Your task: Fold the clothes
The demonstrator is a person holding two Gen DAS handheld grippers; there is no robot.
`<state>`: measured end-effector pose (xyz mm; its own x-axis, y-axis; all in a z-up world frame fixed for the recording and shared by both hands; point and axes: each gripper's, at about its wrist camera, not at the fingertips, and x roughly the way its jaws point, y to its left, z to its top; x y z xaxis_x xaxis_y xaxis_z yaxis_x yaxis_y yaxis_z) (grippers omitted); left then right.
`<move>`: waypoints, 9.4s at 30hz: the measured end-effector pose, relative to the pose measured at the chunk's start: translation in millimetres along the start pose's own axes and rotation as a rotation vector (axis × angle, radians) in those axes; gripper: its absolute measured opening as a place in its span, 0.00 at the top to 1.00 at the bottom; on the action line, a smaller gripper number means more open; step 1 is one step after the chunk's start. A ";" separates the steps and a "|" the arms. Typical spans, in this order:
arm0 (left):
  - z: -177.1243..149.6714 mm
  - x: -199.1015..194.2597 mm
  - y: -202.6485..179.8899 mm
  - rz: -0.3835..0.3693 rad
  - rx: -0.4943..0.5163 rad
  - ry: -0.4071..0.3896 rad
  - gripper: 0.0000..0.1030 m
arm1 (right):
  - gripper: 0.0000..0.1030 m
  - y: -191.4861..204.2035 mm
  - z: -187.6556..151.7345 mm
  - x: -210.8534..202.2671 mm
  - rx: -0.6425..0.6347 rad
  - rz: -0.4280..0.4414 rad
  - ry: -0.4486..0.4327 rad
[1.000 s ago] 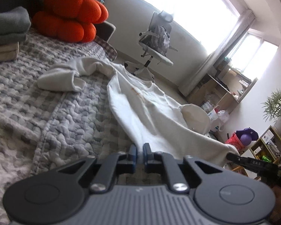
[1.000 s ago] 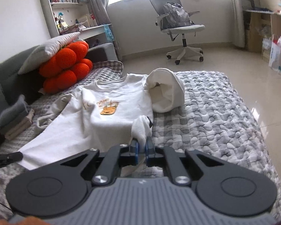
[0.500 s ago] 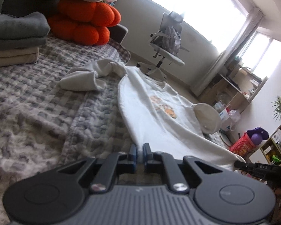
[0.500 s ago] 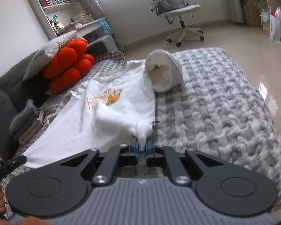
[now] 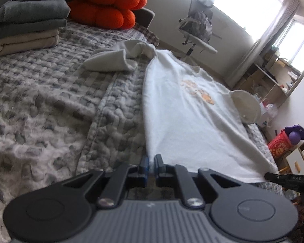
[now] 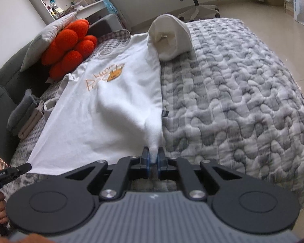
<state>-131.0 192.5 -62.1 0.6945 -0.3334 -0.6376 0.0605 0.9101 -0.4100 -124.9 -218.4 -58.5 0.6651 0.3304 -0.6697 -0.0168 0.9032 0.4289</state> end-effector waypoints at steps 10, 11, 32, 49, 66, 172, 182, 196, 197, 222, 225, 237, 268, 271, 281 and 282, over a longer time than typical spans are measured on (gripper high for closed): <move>-4.7 9.2 -0.6 0.040 0.016 0.037 0.94 | 0.93 -9.7 -6.4 4.8 0.020 0.016 0.031; -4.7 10.1 -0.1 0.041 0.015 0.042 0.94 | 0.93 -9.9 -6.6 4.9 0.020 0.016 0.033; 11.4 4.0 18.9 -0.049 -0.046 0.065 0.69 | 0.52 -14.2 6.4 -19.6 0.011 0.032 0.003; 84.3 49.9 27.3 0.095 -0.136 -0.005 0.57 | 0.52 19.0 63.6 16.8 -0.062 0.076 -0.024; 135.3 118.1 48.3 0.217 -0.216 -0.035 0.55 | 0.52 9.1 115.4 68.0 -0.061 -0.067 -0.064; 263.6 281.6 -57.5 0.301 0.264 -0.237 0.96 | 0.97 3.4 236.0 198.0 -0.522 -0.492 -0.305; 259.1 305.1 -66.5 0.425 0.344 -0.172 0.91 | 0.94 -5.0 231.5 229.4 -0.504 -0.503 -0.219; 248.7 304.5 -123.8 0.166 0.420 -0.064 0.93 | 0.87 50.2 240.8 223.8 -0.396 -0.152 -0.135; 247.1 312.2 -125.7 0.168 0.425 -0.046 0.93 | 0.87 55.2 240.3 228.7 -0.390 -0.121 -0.115; 252.4 332.1 -134.2 0.016 0.393 -0.135 0.92 | 0.71 67.2 259.3 267.6 -0.322 -0.029 -0.139; 244.1 341.4 -138.0 0.026 0.433 -0.116 0.92 | 0.71 71.2 254.0 276.1 -0.342 -0.039 -0.130; 234.6 327.2 -134.3 0.017 0.340 -0.128 0.78 | 0.63 62.7 250.5 261.3 -0.332 0.008 -0.145; 120.1 264.3 -184.9 -0.106 0.407 -0.102 0.62 | 0.90 -26.2 160.3 150.4 -0.182 0.069 -0.154; 116.5 263.6 -185.8 -0.115 0.427 -0.093 0.60 | 0.96 -24.8 159.2 147.5 -0.191 0.011 -0.164; 100.5 249.5 -190.1 -0.134 0.478 -0.080 0.58 | 0.80 -31.1 153.4 137.3 -0.113 0.012 -0.144; 97.6 246.6 -190.2 -0.140 0.483 -0.078 0.58 | 0.77 -32.1 150.8 133.9 -0.107 0.025 -0.140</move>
<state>98.8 -38.8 -77.7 0.7067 -0.4575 -0.5397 0.4682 0.8743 -0.1281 77.3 -244.5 -70.5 0.7606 0.3185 -0.5656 -0.1087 0.9215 0.3727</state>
